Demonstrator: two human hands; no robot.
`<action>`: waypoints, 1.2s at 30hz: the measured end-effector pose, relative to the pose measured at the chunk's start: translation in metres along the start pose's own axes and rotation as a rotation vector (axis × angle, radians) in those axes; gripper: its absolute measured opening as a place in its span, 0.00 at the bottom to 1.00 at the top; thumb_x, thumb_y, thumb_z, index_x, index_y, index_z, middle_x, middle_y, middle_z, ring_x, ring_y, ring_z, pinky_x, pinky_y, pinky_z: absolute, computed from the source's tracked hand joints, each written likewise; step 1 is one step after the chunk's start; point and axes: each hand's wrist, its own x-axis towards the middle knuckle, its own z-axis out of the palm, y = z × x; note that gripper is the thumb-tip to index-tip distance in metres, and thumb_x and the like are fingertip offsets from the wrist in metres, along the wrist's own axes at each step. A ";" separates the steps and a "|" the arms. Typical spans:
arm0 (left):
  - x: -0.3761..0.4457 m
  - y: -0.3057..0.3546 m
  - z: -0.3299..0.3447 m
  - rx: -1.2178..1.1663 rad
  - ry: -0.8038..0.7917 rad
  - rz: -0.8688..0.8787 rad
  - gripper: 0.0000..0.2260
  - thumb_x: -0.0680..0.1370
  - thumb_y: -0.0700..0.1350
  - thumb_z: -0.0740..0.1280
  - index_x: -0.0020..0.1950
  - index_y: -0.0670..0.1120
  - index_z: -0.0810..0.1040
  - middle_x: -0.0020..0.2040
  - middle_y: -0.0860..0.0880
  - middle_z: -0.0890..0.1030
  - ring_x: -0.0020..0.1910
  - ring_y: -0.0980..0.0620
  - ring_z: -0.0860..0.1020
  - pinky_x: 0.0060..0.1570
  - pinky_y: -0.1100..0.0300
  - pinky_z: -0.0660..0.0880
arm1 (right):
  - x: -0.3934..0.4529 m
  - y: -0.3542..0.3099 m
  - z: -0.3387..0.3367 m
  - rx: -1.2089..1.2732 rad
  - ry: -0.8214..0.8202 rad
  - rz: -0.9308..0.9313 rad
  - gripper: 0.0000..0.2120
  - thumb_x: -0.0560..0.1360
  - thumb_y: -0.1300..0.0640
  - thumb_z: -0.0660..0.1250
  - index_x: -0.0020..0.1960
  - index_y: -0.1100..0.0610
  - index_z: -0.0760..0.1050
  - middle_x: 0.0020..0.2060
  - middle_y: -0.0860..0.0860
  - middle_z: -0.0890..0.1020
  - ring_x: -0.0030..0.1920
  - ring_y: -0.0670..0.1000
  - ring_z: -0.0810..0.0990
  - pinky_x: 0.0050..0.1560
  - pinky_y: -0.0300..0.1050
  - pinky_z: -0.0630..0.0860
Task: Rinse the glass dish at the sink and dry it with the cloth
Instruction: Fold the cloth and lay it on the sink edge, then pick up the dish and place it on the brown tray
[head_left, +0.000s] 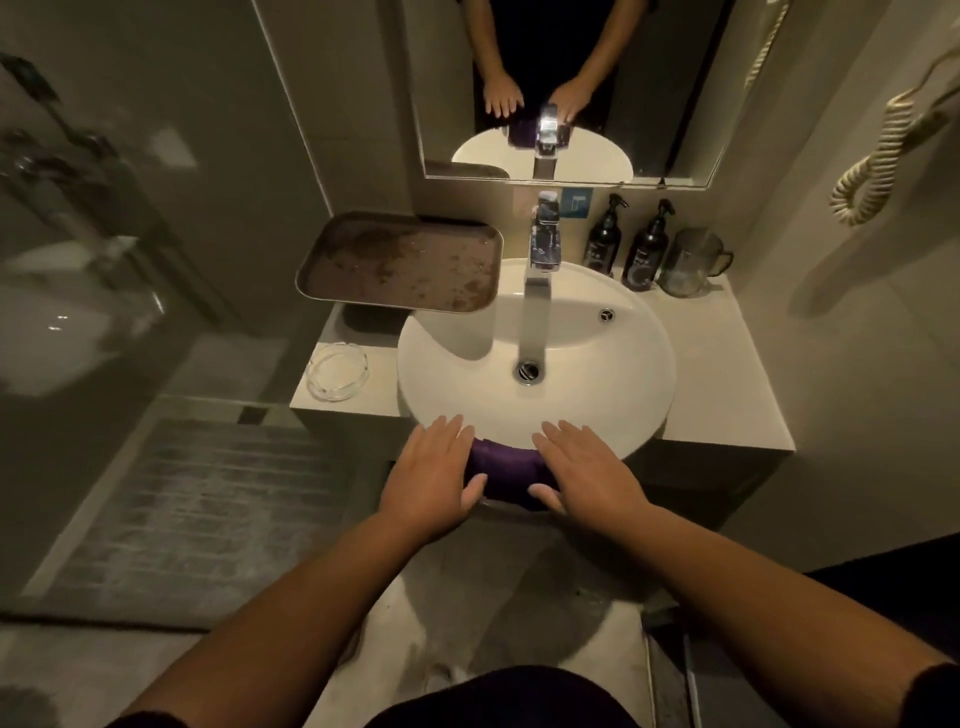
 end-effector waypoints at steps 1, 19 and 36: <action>-0.006 -0.004 -0.002 0.028 -0.014 -0.058 0.29 0.76 0.59 0.61 0.72 0.46 0.65 0.72 0.45 0.69 0.72 0.44 0.65 0.71 0.46 0.62 | 0.003 -0.003 -0.002 -0.002 -0.003 -0.013 0.29 0.75 0.37 0.62 0.69 0.53 0.66 0.66 0.55 0.74 0.64 0.56 0.72 0.67 0.54 0.67; -0.008 -0.160 -0.021 0.033 -0.038 -0.394 0.31 0.79 0.58 0.57 0.78 0.45 0.55 0.79 0.45 0.56 0.78 0.46 0.52 0.75 0.47 0.49 | 0.162 -0.106 0.010 0.052 -0.042 -0.158 0.34 0.78 0.36 0.56 0.77 0.54 0.57 0.77 0.54 0.61 0.76 0.57 0.58 0.73 0.51 0.50; 0.057 -0.268 0.007 -0.177 -0.206 -0.461 0.36 0.76 0.56 0.66 0.78 0.44 0.55 0.78 0.44 0.59 0.76 0.44 0.57 0.73 0.50 0.56 | 0.307 -0.161 0.041 0.178 -0.201 -0.118 0.40 0.73 0.36 0.67 0.76 0.55 0.58 0.76 0.55 0.63 0.74 0.57 0.62 0.72 0.53 0.60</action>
